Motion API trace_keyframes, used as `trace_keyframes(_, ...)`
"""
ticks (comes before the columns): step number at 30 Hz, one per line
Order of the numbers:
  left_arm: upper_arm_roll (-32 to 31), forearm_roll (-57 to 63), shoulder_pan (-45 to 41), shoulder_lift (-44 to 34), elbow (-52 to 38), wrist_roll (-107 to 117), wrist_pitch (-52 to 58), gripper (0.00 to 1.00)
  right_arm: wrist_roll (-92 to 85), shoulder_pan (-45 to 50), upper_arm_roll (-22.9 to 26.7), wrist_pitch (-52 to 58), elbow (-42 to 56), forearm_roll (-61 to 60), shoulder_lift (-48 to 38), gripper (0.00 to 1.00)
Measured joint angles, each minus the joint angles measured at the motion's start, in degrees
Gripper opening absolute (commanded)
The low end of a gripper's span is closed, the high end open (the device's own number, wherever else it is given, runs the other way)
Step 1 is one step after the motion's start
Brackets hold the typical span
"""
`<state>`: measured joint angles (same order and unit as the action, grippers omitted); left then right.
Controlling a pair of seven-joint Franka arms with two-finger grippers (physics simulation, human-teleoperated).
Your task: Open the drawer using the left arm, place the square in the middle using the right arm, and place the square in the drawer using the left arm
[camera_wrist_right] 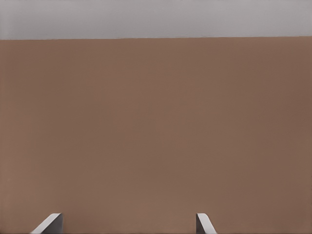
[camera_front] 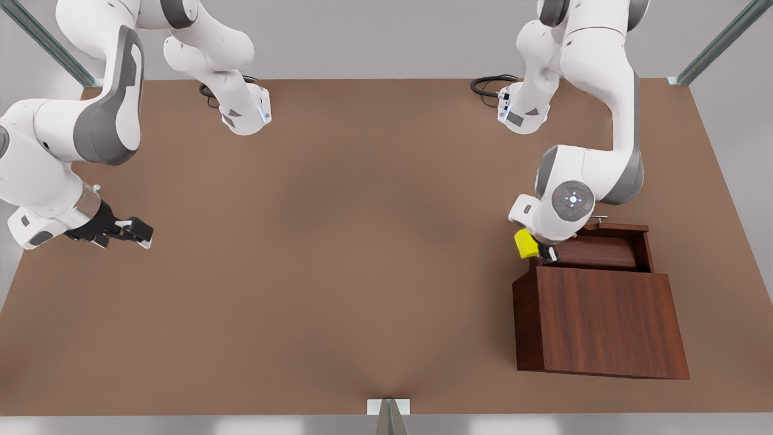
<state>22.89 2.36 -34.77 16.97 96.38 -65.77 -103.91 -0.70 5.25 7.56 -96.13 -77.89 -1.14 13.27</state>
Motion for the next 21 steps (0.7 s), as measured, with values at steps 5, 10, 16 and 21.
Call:
trace_keyframes(5,6.53,-0.57,-0.19,0.07,3.01,-9.37,-0.45,0.73,0.0,-0.92,0.18,-0.5,0.02,0.17,0.27,1.0)
trace_keyframes(10,9.45,-0.79,0.62,1.39,4.87,-14.64,-2.36,0.85,0.0,-1.29,0.18,0.07,0.02,0.0,0.09,1.0)
trace_keyframes(16,9.59,-0.96,1.13,3.39,4.67,-14.84,-3.09,1.0,-0.01,-1.32,0.18,0.05,0.02,0.08,0.14,1.0)
trace_keyframes(21,9.75,-1.05,0.92,1.7,-4.75,24.47,6.16,1.0,-0.09,-1.88,0.35,-0.09,0.02,0.09,0.26,1.0)
